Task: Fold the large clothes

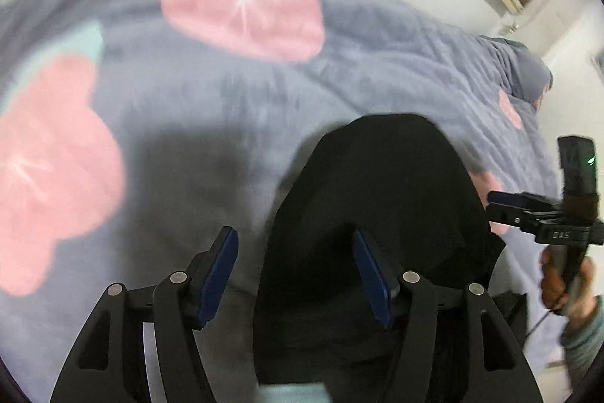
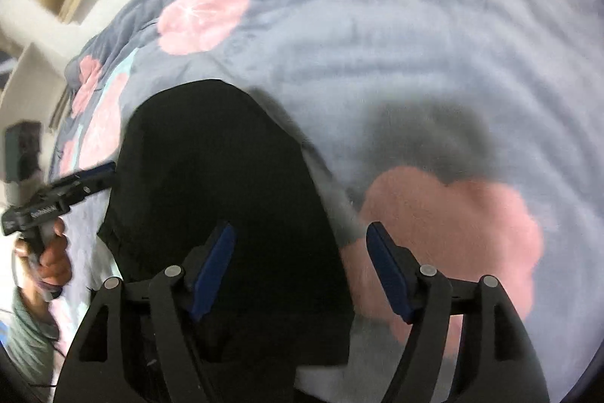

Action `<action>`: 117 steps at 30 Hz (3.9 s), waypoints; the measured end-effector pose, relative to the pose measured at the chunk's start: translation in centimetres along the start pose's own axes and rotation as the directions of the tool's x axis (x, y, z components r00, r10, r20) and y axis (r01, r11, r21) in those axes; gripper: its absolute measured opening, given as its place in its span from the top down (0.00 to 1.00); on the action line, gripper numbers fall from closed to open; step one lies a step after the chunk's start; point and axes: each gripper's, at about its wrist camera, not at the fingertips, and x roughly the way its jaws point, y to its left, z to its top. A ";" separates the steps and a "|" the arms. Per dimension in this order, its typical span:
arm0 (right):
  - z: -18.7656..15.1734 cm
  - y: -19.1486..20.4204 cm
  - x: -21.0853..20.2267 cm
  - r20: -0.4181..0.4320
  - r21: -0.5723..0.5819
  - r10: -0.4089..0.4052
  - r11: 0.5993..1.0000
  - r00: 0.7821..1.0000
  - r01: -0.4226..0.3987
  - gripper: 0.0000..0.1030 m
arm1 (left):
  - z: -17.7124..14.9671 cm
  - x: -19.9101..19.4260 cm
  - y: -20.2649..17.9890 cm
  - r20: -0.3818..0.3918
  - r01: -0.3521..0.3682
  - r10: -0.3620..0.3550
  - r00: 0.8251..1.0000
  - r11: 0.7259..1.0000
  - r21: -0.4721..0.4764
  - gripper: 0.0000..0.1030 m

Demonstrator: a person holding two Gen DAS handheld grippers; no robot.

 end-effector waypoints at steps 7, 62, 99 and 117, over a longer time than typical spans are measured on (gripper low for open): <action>1.1 -1.1 3.8 -0.087 0.059 0.204 0.978 0.975 -0.200 0.27 | 0.4 4.0 0.8 -0.061 0.196 -0.199 0.978 0.979 -0.056 0.37; -30.1 15.7 -20.1 0.129 -0.094 0.063 0.994 0.990 -0.051 0.46 | -27.3 -22.3 -13.6 0.197 0.192 -0.208 0.958 0.977 0.097 0.52; -37.6 8.9 -7.5 0.095 0.040 -0.173 0.985 0.980 0.170 0.46 | -40.6 -9.6 -13.9 0.102 0.011 -0.024 0.994 0.991 0.131 0.52; -51.6 11.5 -26.3 0.389 0.036 -0.179 0.983 0.904 0.180 0.45 | -50.3 -26.7 -13.5 0.376 -0.085 0.019 0.927 0.983 0.161 0.52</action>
